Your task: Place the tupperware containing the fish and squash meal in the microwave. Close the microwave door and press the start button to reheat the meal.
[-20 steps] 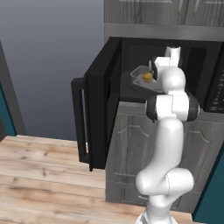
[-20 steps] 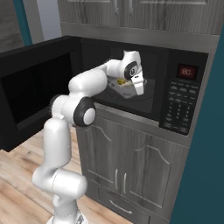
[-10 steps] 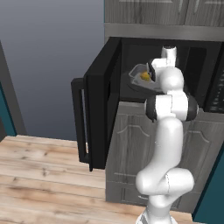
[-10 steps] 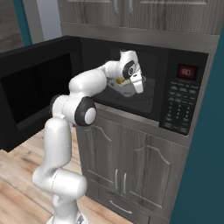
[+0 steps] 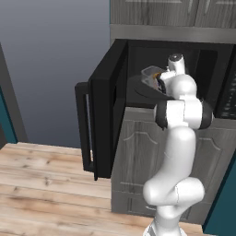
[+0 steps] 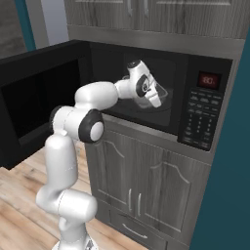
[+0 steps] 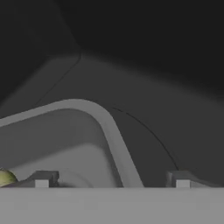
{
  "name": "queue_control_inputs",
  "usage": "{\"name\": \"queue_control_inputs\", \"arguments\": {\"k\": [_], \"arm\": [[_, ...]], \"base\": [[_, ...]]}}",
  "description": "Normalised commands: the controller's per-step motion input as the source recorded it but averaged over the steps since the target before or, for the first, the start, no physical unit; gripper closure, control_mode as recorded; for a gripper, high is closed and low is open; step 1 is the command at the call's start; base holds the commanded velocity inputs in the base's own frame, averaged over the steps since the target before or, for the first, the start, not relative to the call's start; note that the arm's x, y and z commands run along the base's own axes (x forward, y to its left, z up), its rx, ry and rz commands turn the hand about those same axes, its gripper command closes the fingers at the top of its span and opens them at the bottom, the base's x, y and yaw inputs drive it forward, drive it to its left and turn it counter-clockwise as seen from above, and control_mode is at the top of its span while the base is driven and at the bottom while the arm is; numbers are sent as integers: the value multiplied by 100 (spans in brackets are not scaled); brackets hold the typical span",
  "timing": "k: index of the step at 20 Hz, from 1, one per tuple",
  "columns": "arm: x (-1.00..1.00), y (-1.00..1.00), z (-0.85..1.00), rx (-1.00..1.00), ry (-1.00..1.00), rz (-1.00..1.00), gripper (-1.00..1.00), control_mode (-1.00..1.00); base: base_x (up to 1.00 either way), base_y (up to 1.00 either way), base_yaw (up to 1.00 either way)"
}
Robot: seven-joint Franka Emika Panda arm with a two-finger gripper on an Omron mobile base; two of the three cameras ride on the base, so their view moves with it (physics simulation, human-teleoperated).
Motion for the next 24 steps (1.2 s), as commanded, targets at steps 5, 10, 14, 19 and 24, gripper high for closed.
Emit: {"name": "queue_control_inputs", "arguments": {"k": [5, 10, 14, 19, 24], "arm": [[-25, 16, -3, -20, -23, 0, -100, -100], [-57, 22, 4, -26, -31, 0, -100, -100], [-68, 26, 11, -27, -31, 0, -100, -100], [-77, 21, 35, -26, -35, 0, -100, -100], [-99, 40, 68, -21, -29, 9, -100, -100]], "base": [[0, 0, 0], [0, 0, 0], [0, 0, 0], [0, 0, 0], [0, 0, 0]]}}
